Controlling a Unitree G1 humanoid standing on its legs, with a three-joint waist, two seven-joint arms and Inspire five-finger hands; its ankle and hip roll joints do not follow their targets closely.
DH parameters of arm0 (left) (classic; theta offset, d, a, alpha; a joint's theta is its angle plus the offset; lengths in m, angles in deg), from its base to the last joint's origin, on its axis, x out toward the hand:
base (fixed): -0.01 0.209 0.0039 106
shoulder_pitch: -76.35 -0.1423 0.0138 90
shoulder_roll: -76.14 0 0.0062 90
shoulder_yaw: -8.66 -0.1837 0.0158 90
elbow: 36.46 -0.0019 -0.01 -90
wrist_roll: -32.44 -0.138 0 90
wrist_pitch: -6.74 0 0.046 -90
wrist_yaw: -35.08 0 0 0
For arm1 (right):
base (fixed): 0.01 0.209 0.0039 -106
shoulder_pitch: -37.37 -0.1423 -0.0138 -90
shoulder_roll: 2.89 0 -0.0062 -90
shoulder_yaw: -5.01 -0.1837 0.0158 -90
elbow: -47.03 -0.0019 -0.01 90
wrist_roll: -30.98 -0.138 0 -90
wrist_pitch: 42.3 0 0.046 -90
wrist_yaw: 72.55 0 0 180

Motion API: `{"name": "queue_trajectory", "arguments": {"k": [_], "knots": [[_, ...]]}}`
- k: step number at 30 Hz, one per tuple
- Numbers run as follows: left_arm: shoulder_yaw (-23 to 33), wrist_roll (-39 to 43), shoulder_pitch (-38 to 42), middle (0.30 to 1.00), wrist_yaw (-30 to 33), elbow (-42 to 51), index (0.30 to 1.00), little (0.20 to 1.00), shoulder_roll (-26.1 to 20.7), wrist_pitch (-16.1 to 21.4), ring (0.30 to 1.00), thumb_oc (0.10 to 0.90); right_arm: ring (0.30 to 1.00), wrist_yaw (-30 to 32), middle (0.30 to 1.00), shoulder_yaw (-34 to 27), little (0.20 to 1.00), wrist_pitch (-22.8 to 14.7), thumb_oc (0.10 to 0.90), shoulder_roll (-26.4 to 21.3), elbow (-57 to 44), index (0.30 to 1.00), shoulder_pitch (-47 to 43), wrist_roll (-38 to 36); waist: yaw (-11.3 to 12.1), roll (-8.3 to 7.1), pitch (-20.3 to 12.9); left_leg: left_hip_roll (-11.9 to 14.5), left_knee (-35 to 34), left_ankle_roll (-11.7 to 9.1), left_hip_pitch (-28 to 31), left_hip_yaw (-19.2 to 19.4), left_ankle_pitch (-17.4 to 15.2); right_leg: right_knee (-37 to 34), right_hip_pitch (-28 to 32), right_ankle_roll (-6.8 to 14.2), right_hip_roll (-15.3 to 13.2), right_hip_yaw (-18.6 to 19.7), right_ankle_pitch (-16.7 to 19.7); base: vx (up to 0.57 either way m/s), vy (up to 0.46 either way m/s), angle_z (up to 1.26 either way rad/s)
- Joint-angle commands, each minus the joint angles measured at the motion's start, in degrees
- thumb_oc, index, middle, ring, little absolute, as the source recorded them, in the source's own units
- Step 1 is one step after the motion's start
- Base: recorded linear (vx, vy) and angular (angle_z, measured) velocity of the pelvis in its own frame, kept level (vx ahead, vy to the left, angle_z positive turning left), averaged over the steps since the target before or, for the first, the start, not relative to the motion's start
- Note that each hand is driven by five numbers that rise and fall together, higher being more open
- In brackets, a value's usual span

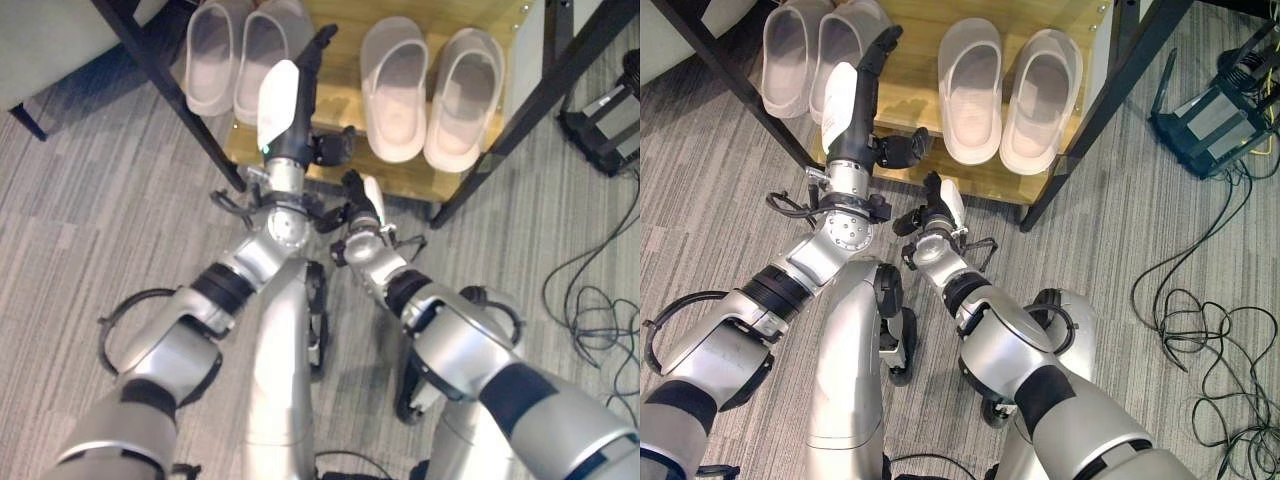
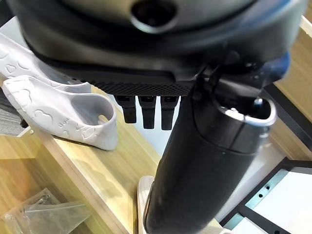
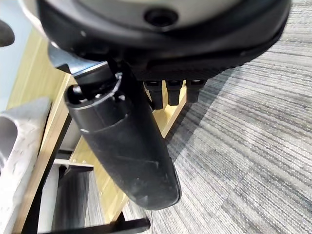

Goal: Arrange the slippers neatly on the shoe rack.

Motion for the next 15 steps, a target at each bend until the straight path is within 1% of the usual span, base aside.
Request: {"name": "queue_trajectory", "arguments": {"k": [1,2,7,8,9,10,11,15], "knots": [[3.2,-3.0,4.9,0.900,1.7,9.6,0.900,0.900,-2.6,3.5,0.900,0.800,0.900,1.8,0.900,-2.2,0.900,-2.3,0.800,4.0,6.5,0.900,-7.5,0.3,1.4,1.19,-1.9,-5.0,1.6,-1.3,6.8,-9.2,-10.7,-4.3,-3.3,-5.1,1.6,4.1,4.6,0.00,0.000,0.00],[3.5,-2.8,4.5,0.900,1.7,10.0,0.900,0.900,-2.1,3.7,0.900,0.800,0.900,1.2,0.900,-1.9,0.900,-1.3,0.800,4.5,7.8,0.900,-6.4,1.0,1.5,1.21,-1.9,-5.1,1.5,-1.3,6.8,-9.2,-10.7,-4.3,-3.3,-5.1,1.7,4.0,4.6,0.00,0.000,0.00],[5.3,-2.4,3.2,0.900,1.6,11.9,0.900,0.900,-1.6,4.2,0.900,0.800,0.900,1.0,0.900,-3.1,0.900,-0.5,0.800,5.2,9.0,0.900,-4.8,1.3,1.1,1.01,-1.9,-5.3,1.0,-1.4,6.8,-8.8,-10.7,-4.4,-3.3,-5.2,2.0,4.3,4.6,0.00,0.000,0.00],[6.4,-1.8,1.8,0.900,1.6,12.8,0.900,0.900,-1.3,4.8,0.900,0.800,0.900,1.9,0.900,-4.5,0.900,-0.7,0.800,4.4,8.9,0.900,-5.0,1.6,1.0,0.94,-1.9,-5.4,0.6,-1.5,6.8,-8.8,-10.4,-4.5,-3.3,-5.2,2.1,4.2,4.5,0.00,0.000,0.00],[6.4,-1.8,1.8,0.900,1.6,12.9,0.900,0.900,-1.3,4.8,0.900,0.800,0.900,1.9,0.900,-4.5,0.900,-0.7,0.800,4.4,8.9,0.900,-5.0,1.6,1.0,0.92,-1.9,-5.5,0.6,-1.5,6.8,-8.8,-10.3,-4.5,-3.3,-5.2,2.1,4.2,4.5,0.03,-0.046,0.00],[8.2,-1.2,-0.5,0.900,1.8,14.8,0.900,0.900,-1.1,5.6,0.900,0.800,0.900,3.3,0.900,-6.4,0.900,-1.1,0.800,2.9,8.3,0.900,-5.1,2.0,0.9,0.78,-1.9,-5.8,0.3,-1.7,6.8,-8.8,-10.1,-4.4,-3.3,-5.2,2.4,4.2,4.4,0.00,0.000,0.00],[8.3,-1.2,-0.6,0.900,1.8,15.0,0.900,0.900,-1.2,5.5,0.900,0.800,0.900,3.3,0.900,-6.4,0.900,-1.0,0.800,3.0,8.2,0.900,-5.1,2.0,0.9,0.77,-1.9,-5.8,0.4,-1.7,6.8,-8.8,-10.0,-4.4,-3.3,-5.2,2.4,4.3,4.4,0.03,-0.037,0.02],[11.3,-2.0,-8.1,0.900,2.0,22.7,0.900,0.900,-2.2,7.6,0.900,0.800,0.900,5.9,0.900,-10.8,0.900,-1.7,0.800,-1.3,7.9,0.900,-5.9,3.1,1.3,0.54,-1.9,-6.7,-0.6,-2.2,6.8,-9.1,-9.2,-4.8,-3.3,-5.1,2.6,3.9,4.4,0.01,-0.013,0.02]]}}
